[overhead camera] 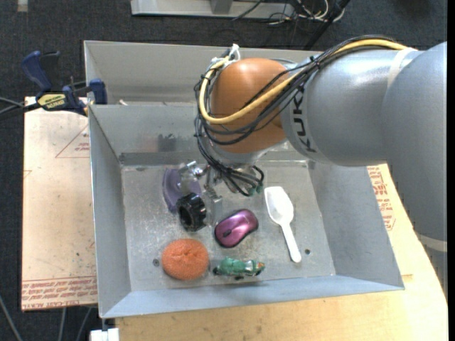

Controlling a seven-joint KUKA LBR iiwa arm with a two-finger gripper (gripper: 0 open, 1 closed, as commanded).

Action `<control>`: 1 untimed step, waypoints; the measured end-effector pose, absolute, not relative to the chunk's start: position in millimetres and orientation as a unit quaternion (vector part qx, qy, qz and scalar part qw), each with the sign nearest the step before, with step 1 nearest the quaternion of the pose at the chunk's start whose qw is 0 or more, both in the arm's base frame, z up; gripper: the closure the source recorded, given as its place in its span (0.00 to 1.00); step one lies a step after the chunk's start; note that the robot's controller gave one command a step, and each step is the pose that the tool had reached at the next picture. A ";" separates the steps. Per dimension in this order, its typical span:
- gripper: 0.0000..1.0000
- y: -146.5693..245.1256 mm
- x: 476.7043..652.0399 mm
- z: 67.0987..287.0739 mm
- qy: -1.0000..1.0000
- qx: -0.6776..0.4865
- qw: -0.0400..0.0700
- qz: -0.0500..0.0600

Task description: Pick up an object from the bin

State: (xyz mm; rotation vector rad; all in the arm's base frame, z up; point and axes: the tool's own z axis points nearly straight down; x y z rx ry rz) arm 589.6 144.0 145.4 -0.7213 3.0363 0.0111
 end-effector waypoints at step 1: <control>1.00 142.5 595.9 124.1 0.995 -0.095 0.008 0.006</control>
Offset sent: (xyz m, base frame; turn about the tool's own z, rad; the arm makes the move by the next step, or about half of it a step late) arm 0.0100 -0.0035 0.0386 0.0379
